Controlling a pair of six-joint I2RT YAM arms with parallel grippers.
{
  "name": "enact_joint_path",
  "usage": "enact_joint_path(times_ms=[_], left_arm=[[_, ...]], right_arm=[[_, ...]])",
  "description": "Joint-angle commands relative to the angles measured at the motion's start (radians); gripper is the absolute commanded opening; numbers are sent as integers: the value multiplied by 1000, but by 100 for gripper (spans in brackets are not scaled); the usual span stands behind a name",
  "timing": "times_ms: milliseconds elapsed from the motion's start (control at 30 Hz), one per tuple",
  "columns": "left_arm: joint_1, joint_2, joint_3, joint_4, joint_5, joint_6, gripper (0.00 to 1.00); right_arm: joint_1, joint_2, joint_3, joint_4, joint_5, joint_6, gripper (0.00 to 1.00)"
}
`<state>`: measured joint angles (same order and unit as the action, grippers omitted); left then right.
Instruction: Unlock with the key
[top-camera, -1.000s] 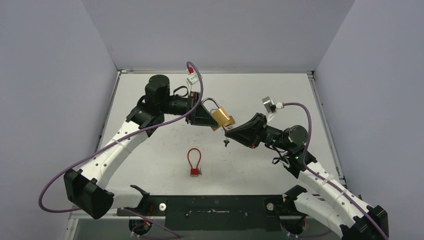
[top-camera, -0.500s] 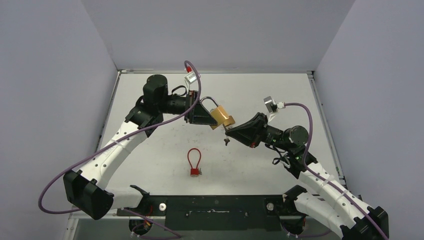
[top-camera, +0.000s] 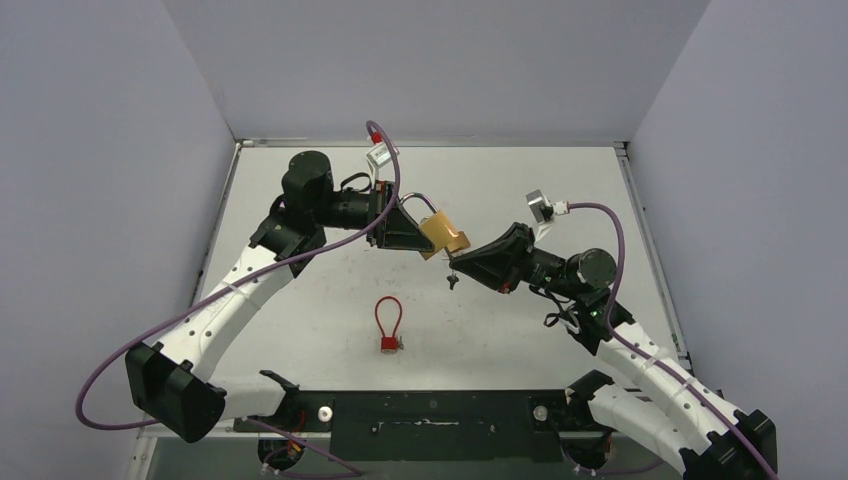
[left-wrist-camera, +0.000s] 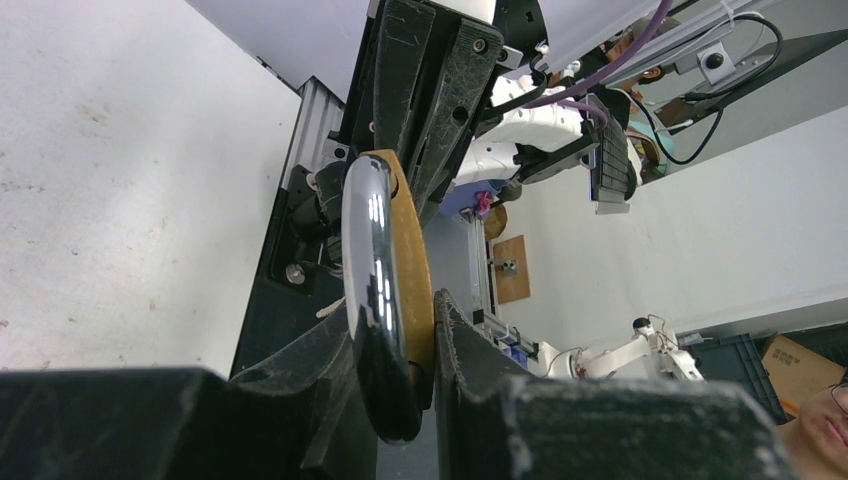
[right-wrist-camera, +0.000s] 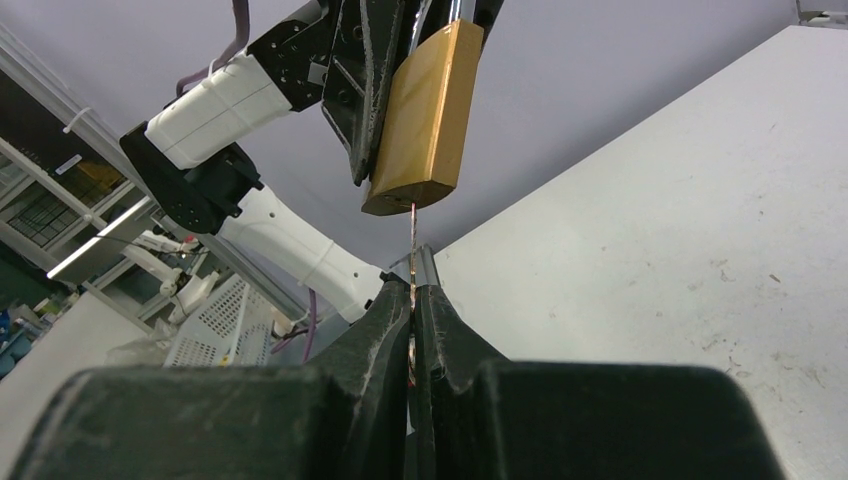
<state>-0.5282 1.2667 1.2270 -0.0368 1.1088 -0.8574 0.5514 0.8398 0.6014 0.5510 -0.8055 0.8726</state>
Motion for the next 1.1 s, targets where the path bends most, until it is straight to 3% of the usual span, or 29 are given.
enact_joint_path(times_ms=[0, 1067], left_arm=[[4, -48, 17, 128, 33, -15, 0], [-4, -70, -3, 82, 57, 60, 0]], right_arm=[[7, 3, 47, 58, -14, -18, 0], [10, 58, 107, 63, -77, 52, 0]])
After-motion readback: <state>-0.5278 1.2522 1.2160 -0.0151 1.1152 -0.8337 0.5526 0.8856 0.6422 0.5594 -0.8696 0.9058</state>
